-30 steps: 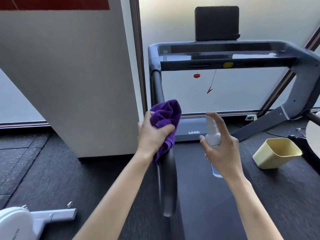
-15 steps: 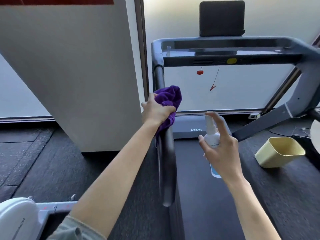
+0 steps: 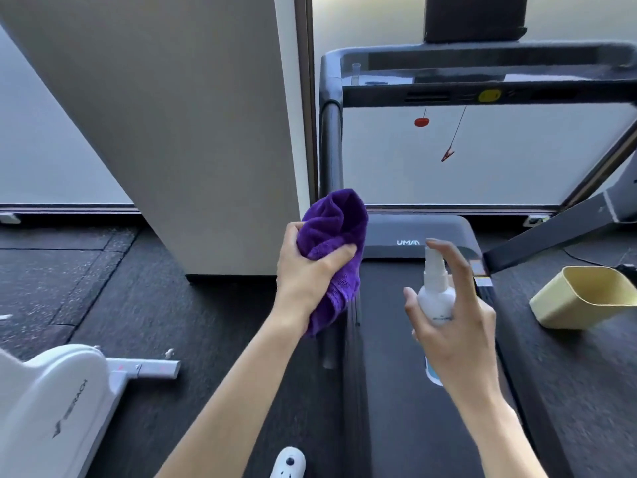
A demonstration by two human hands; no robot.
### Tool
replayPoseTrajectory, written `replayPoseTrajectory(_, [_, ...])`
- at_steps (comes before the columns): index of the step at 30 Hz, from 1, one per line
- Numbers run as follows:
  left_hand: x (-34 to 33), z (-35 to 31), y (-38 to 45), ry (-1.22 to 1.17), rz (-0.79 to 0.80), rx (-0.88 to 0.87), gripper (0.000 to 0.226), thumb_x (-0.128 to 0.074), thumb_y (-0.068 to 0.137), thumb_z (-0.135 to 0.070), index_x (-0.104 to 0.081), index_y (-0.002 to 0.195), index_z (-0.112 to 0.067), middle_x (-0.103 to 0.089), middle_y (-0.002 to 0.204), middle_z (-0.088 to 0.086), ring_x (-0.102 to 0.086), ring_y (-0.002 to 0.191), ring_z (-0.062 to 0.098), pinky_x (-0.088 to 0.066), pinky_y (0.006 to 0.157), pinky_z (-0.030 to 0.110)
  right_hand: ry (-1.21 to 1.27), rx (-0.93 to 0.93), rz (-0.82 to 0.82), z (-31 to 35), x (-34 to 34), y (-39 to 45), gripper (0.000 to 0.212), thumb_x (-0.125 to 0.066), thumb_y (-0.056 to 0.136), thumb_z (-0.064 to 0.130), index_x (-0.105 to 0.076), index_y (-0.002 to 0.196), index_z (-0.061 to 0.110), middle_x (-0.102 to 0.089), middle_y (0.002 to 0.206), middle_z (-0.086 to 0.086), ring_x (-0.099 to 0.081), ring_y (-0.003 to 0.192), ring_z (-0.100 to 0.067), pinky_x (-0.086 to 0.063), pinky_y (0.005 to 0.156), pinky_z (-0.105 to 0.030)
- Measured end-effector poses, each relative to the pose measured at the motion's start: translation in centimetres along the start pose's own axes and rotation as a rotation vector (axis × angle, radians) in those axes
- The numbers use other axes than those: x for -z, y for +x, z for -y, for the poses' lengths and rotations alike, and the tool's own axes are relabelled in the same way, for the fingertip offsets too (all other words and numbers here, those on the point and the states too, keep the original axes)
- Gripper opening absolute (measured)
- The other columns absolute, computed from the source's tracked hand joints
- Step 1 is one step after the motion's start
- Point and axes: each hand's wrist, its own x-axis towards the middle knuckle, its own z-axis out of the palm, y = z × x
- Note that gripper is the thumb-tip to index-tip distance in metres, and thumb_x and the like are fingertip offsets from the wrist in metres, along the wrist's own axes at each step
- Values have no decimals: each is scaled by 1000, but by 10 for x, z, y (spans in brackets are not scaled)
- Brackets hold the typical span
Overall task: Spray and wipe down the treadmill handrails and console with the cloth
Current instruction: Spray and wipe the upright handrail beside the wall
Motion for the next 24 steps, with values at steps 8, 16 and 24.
replayPoseTrajectory(8, [24,0,9,-230,13,-15,42,-80,77,-25,-58,111,-16,-69,99,0,-68,82,9,-54,69,22,-136,-30,40,15,1,-84,76,-79,76,10,-42,132,47,-61,108,27,-57,76,0,-44,64,-8])
replayPoseTrajectory(16, [93,35,-33,-391,-37,-19,34,-71,82,-31,-55,111,-23,-70,97,-7,-69,84,10,-55,67,24,-277,-63,-74,30,-11,-97,71,-72,82,4,-40,134,39,-61,85,6,-55,61,-15,-41,56,-17])
replayPoseTrajectory(24, [111,48,-56,-385,2,-71,37,-73,75,-34,-56,105,-23,-71,90,-10,-69,80,8,-55,65,21,-289,-112,-97,38,-20,-100,67,-70,82,3,-41,130,39,-57,78,14,-54,58,-12,-46,55,-20])
